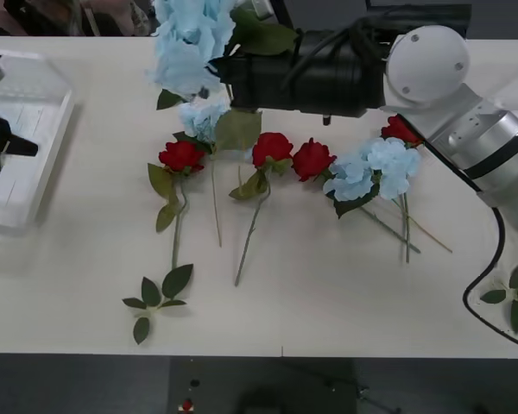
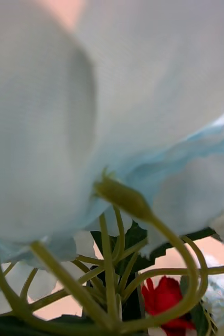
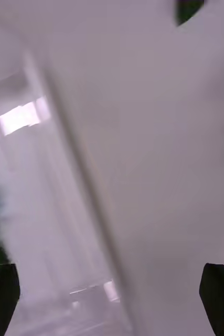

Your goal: Put the red flowers into the right box and the blue flowers into the left box

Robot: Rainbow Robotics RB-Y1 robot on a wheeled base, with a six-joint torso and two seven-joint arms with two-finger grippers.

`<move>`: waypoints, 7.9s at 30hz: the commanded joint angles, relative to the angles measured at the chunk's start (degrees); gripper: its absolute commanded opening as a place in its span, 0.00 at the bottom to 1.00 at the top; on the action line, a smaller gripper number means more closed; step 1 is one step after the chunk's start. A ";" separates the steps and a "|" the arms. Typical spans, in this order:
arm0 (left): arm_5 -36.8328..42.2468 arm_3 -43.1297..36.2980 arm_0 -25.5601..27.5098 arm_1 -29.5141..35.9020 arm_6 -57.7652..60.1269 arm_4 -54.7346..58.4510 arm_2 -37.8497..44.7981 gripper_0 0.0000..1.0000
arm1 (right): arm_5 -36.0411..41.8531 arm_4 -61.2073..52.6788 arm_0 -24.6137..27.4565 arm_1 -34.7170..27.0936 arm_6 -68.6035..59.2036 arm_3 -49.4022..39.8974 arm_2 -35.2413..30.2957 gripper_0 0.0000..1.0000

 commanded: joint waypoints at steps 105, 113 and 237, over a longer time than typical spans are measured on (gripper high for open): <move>-11.86 18.13 22.80 -3.32 -24.52 -25.89 27.44 0.39 | 40.30 42.12 -7.14 -18.40 -44.94 25.55 2.39 0.79; -11.16 16.99 22.89 -3.23 -23.55 -24.65 28.05 0.56 | 34.15 49.68 -7.14 -11.37 -44.85 32.32 2.39 0.79; -16.43 -18.17 -1.37 -49.46 29.27 -19.91 29.28 0.00 | -0.13 -15.80 29.07 -40.46 -3.54 -7.76 -17.38 0.77</move>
